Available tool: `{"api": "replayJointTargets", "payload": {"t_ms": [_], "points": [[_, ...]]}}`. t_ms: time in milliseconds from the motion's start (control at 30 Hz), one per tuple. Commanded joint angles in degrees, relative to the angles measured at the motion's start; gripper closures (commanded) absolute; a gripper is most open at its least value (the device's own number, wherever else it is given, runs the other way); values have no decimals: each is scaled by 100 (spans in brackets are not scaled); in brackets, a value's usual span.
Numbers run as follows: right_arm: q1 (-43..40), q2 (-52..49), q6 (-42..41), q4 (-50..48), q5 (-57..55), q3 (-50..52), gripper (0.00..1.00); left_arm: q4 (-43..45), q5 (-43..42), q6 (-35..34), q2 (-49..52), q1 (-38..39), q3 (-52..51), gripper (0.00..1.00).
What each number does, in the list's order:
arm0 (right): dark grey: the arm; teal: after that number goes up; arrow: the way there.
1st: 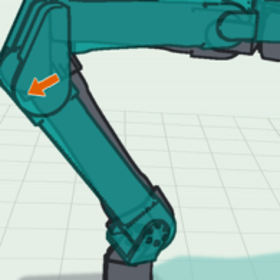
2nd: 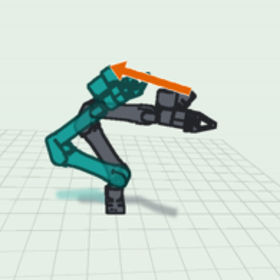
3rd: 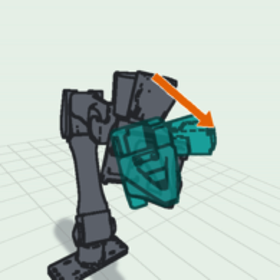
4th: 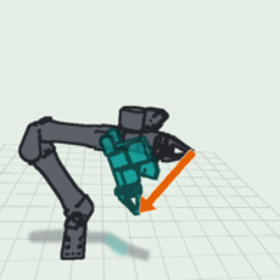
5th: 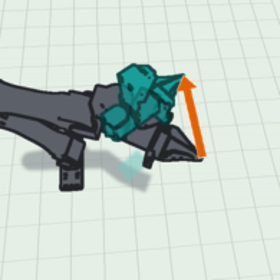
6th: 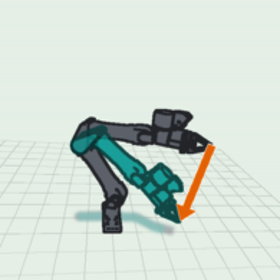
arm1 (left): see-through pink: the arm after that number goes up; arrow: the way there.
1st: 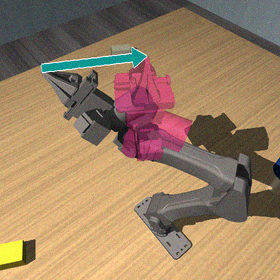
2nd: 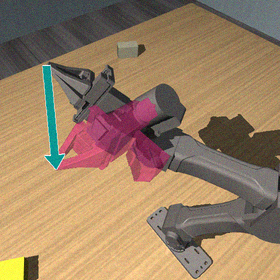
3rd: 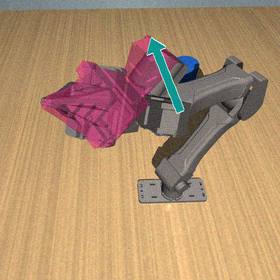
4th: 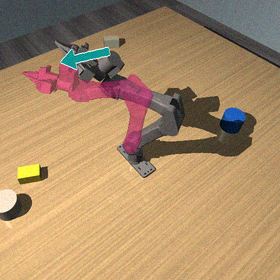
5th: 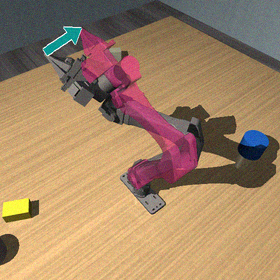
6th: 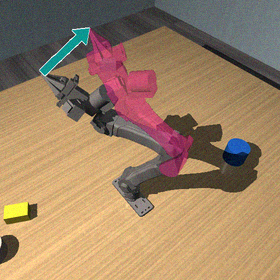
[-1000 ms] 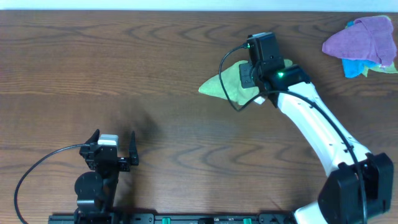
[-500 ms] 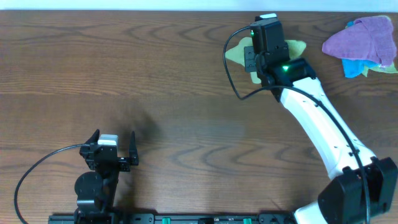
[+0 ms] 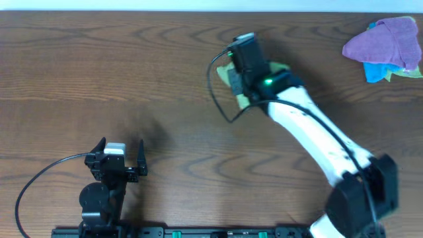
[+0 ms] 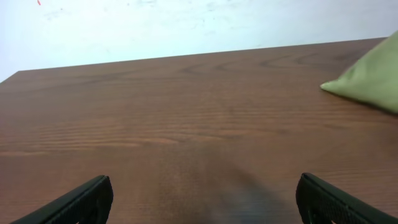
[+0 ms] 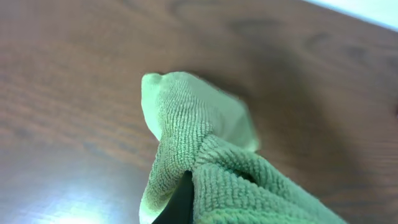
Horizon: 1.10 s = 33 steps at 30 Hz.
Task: Fold the cloth
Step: 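Drag the green cloth leftward toward table center with the right gripper, then move the left gripper toward the green cloth's lower-left edge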
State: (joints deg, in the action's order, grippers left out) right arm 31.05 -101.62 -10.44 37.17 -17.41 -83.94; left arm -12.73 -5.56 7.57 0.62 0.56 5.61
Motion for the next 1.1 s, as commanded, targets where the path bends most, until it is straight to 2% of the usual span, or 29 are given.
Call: {"api": "replayJointTargets", "payload": {"t_ms": [0, 100, 167, 200, 233, 267, 333, 367, 567, 767, 933, 1067], "points": [[323, -476, -153, 7, 428, -74, 99, -44, 66, 81, -42, 20, -164, 5], [645, -675, -151, -66, 688, -74, 98, -44, 66, 81, -42, 20, -164, 5], [907, -715, -151, -146, 761, -74, 88, -44, 66, 81, -42, 20, -164, 5], [1058, -715, -149, -197, 758, -74, 73, -44, 66, 81, -42, 20, -164, 5], [1174, -713, -129, -238, 752, -74, 47, -44, 66, 81, -42, 20, -164, 5], [1314, -713, -107, -295, 752, -76, 27, -42, 66, 81, -42, 20, -164, 5], [1493, -713, -111, -328, 761, -76, 16, -42, 66, 81, -42, 20, -164, 5], [1582, -713, -114, -330, 765, -76, 7, -42, 66, 81, -42, 20, -164, 5], [1971, -634, -295, -356, 680, -94, 1, -42, 66, 81, -42, 20, -164, 5], [1902, -361, -916, -57, 520, -389, 2, -42, 68, 83, -42, 17, -164, 5], [1388, -28, -1596, 750, 540, -721, 5, -20, -7, -151, -39, 17, -164, 5], [603, 107, -1891, 1161, 793, -723, 7, 33, -946, -481, -24, 20, -85, 5]]}}
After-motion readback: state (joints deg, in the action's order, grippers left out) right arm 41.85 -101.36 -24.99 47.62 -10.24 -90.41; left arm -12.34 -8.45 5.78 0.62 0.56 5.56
